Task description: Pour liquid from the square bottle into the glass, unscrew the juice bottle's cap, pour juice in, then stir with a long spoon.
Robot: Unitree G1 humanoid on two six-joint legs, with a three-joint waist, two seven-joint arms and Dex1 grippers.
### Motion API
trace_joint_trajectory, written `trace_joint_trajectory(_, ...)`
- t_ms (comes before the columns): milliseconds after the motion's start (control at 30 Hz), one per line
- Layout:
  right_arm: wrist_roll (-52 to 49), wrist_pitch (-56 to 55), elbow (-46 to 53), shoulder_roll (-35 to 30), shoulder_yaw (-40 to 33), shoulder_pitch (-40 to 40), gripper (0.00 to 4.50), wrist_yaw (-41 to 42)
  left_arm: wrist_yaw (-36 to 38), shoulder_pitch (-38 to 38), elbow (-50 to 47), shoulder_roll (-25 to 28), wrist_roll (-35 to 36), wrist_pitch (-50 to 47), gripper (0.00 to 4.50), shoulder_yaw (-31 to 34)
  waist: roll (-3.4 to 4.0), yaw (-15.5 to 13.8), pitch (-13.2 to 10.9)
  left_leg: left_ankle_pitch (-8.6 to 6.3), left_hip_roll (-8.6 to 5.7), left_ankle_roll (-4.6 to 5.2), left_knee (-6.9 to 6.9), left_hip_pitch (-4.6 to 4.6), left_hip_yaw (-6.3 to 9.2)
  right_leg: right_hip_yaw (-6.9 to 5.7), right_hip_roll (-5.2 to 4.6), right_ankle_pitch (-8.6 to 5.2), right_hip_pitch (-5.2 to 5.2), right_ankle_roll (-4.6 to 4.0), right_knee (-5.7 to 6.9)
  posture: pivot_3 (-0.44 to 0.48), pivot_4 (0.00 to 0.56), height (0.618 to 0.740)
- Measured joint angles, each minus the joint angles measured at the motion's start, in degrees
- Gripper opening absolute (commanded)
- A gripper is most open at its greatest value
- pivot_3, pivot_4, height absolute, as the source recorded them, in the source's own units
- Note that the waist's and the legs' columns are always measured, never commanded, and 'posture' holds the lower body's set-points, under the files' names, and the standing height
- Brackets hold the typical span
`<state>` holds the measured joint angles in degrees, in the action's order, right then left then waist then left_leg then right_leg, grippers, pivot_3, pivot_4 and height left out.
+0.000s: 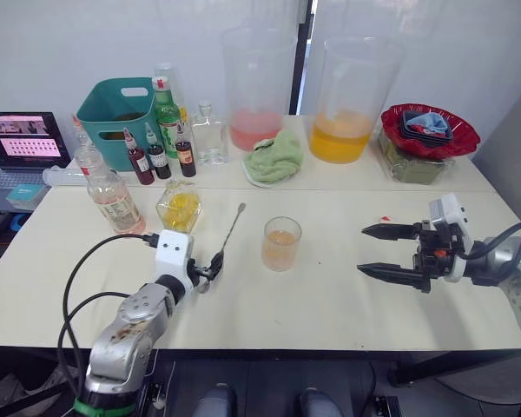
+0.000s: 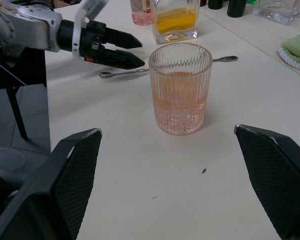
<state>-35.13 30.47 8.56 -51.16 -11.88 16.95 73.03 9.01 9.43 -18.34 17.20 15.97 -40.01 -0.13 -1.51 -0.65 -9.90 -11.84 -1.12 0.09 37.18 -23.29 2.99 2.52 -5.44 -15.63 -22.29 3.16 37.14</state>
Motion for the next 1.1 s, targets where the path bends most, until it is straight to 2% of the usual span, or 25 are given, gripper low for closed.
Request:
trace_joint_trajectory(33,0.0,0.0,0.0,0.0,-0.1,-0.2,4.50,-0.2,-0.2,0.5,0.7,-0.4,-0.5,0.1,4.47,-0.5,0.00,0.0,0.0,0.00,0.00,0.00,0.00,-0.01,0.00,0.00,-0.01,0.00,-0.01,0.00,0.01,0.000,0.150,0.740)
trace_joint_trajectory(133,0.1,-0.1,0.7,0.0,-0.5,-0.5,4.50,-0.9,-0.8,2.5,2.6,-1.9,-2.0,-0.2,3.76,-1.4,0.01,-0.2,0.0,0.01,0.00,-0.01,0.01,0.02,0.02,-0.02,-0.01,0.00,0.03,0.00,0.02,0.000,0.150,0.740)
trace_joint_trajectory(367,0.0,-0.1,1.9,0.0,-0.8,-1.9,4.50,-2.1,-0.9,4.2,3.1,-2.2,-4.7,-2.5,1.45,-3.4,0.01,-0.4,0.0,0.01,-0.04,-0.01,0.05,0.02,0.04,-0.03,-0.03,0.00,0.06,0.02,0.02,0.000,0.150,0.740)
trace_joint_trajectory(500,0.3,-0.5,2.2,0.0,-0.8,-2.0,4.50,-2.7,0.2,3.8,0.8,-0.3,-4.8,-5.4,0.10,-3.0,0.03,0.0,0.0,0.01,0.01,-0.01,0.04,0.04,0.04,-0.03,0.02,0.00,0.05,0.02,0.02,0.000,0.150,0.740)
trace_joint_trajectory(733,0.6,-1.7,2.2,0.0,-0.5,-1.9,4.50,-3.1,8.8,-1.7,-3.8,6.5,-0.6,-5.7,0.04,2.4,0.04,0.8,0.0,0.01,0.08,-0.01,-0.07,0.05,0.05,-0.01,0.05,0.00,0.00,0.01,0.01,0.000,0.150,0.740)
trace_joint_trajectory(900,0.9,-2.3,1.8,0.0,0.4,-1.8,4.50,-3.1,18.9,-6.1,-6.3,13.9,3.4,-1.1,0.04,6.4,0.06,0.5,0.0,0.01,0.09,-0.02,-0.07,0.03,0.05,-0.02,0.00,0.00,0.00,0.00,-0.04,0.000,0.150,0.740)
trace_joint_trajectory(933,1.0,-2.5,1.8,0.3,0.5,-1.7,4.50,-3.1,22.8,-7.4,-6.4,17.0,4.4,0.9,0.04,6.8,0.05,0.5,0.0,0.01,0.09,-0.02,-0.07,0.03,0.04,-0.03,0.01,0.00,0.01,0.00,-0.06,0.000,0.150,0.740)
trace_joint_trajectory(1100,1.2,-2.8,1.7,1.4,1.4,-1.8,4.50,-3.3,34.5,-9.7,-2.7,24.2,5.6,7.1,0.04,7.4,0.06,0.3,0.0,0.01,0.10,-0.02,-0.08,0.03,0.02,-0.03,0.01,-0.01,0.00,-0.01,-0.09,0.000,0.150,0.740)
